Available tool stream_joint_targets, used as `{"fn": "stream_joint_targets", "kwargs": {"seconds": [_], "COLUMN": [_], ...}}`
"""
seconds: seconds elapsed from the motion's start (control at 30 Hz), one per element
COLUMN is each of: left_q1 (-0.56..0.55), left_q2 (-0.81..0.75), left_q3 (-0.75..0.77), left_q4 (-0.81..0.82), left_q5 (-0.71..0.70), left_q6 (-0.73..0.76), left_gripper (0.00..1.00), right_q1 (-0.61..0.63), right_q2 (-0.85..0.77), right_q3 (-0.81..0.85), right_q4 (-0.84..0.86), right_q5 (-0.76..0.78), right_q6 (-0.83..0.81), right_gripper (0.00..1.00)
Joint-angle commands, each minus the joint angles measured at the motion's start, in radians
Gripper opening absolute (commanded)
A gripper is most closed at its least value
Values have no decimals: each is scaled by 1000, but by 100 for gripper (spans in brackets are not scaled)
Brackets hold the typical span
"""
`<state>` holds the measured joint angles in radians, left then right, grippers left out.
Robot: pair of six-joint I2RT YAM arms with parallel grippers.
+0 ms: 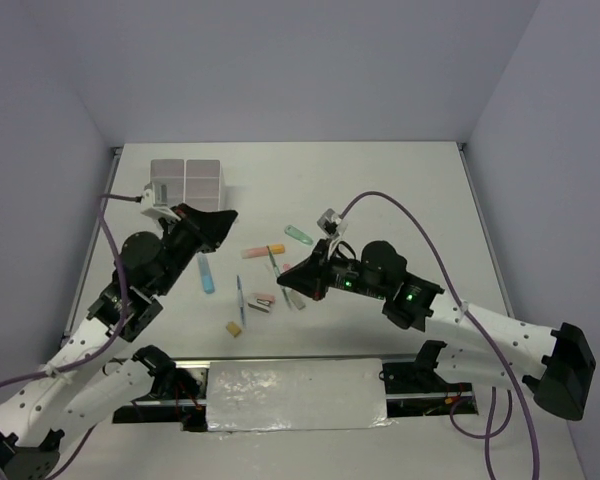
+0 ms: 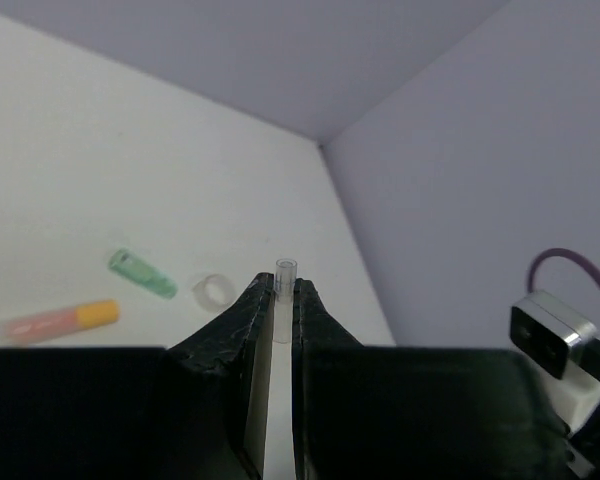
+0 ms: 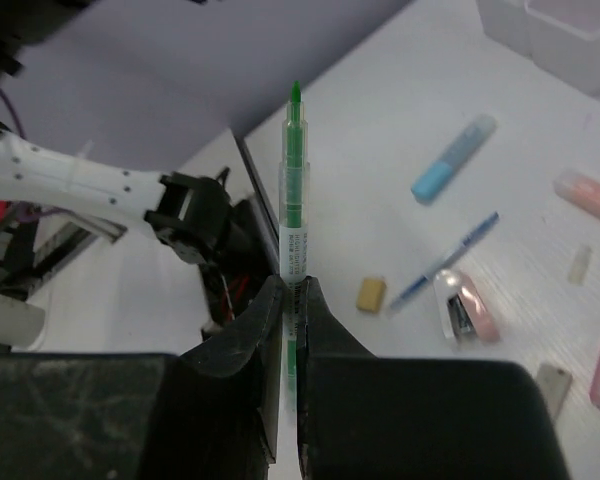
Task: Sort the stationery into containers
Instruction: Close the pen cap on the pen.
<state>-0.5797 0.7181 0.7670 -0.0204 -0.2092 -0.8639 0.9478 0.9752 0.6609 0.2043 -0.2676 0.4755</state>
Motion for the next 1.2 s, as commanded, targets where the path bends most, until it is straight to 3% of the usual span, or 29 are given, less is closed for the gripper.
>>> {"fn": "stream_joint_targets", "kwargs": {"seconds": [0.0,0.23,1.17], "left_q1": [-3,-3,-2], "left_q2": [-49,-114,-117], "left_q3": [-27,-115,-167], "left_q4": [250,503,583], "left_q5": [109,217,324], "left_q6": [32,37,6], "left_gripper": [0,0,0], "right_q1": [12,26,62], "right_q2": [-35,37,114], "right_q3": [-4,42,184], "right_q4": [201,268,132], "right_q5": [16,10,-16], "right_q6": [38,38,-72], "right_gripper": [0,0,0]}}
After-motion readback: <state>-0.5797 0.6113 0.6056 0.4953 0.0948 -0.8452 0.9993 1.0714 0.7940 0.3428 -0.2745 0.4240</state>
